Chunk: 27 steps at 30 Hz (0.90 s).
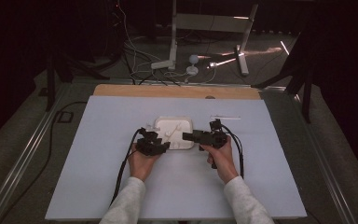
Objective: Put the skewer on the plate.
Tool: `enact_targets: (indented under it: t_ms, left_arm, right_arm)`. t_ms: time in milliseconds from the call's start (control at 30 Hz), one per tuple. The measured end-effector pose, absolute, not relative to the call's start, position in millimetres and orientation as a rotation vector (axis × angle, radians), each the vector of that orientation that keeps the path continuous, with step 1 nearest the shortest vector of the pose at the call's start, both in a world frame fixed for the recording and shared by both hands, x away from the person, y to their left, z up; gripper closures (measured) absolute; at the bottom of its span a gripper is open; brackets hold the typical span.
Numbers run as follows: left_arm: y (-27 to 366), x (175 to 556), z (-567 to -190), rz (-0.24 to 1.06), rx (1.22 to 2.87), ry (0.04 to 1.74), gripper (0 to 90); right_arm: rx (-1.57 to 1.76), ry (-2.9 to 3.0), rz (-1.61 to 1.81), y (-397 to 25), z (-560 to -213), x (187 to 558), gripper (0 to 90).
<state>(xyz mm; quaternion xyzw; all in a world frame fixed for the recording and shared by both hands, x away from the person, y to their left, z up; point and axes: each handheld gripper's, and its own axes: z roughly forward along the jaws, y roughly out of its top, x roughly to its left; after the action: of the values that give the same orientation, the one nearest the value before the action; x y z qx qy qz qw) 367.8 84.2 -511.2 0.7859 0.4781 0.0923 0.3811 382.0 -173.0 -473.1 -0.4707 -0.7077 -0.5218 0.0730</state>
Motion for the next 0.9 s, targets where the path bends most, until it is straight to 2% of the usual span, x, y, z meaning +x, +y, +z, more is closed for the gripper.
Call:
enact_targets:
  t_ms: [233,467,767,900]
  left_arm:
    - [90,365,-502,0.217,1.931,1.196,32.6]
    - [101,357,-485,0.242,1.839,1.144,17.1]
    - [125,343,-463,0.287,1.747,1.097,2.7]
    - [136,334,-457,0.317,1.736,1.076,1.9]
  right_arm:
    - [-1.423,-2.150,-1.563,-175,-474,381,24.2]
    - [-1.421,-2.205,-1.558,-176,-472,378,23.9]
    - [-1.389,-2.332,-1.522,-184,-467,368,21.9]
    - [-1.390,-2.402,-1.518,-198,-465,358,19.1]
